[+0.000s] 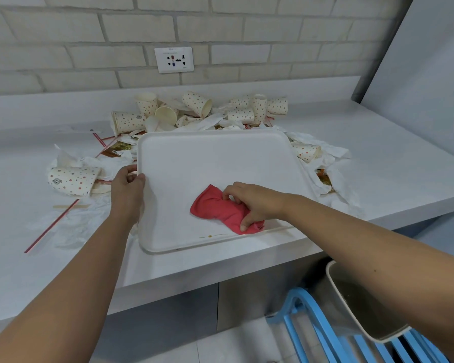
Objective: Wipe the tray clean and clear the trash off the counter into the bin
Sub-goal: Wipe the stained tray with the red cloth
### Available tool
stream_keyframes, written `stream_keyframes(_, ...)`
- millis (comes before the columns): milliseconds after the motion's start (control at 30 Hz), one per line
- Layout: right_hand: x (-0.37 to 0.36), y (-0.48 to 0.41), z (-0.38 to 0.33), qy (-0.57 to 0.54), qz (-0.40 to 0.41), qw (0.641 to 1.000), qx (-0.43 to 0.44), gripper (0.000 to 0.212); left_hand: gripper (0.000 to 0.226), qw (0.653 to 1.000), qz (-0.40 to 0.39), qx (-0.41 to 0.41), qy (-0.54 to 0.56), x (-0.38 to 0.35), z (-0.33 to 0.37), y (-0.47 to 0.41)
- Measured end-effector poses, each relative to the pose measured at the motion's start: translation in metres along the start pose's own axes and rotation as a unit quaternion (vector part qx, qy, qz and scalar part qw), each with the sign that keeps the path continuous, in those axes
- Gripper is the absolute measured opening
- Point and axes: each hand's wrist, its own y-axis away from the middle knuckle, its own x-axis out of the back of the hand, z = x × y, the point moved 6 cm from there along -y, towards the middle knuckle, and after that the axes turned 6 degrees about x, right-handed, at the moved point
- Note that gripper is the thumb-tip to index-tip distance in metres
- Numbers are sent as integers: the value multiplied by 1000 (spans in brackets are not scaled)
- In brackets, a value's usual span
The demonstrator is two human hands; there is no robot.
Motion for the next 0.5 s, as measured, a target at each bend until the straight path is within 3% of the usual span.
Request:
stream_keyframes(233, -6, -20, -29, -14, 20, 1000, -1, 69, 35, 1000, -10, -10, 13, -2, 1, 2)
stream_keyframes(367, -19, -22, -32, -35, 75, 996, -38, 61, 35, 999, -12, -31, 6, -3, 4, 1)
stream_keyframes(500, -15, -13, -26, -32, 121, 989, -81, 69, 35, 997, 4, -65, -33, -3, 8, 0)
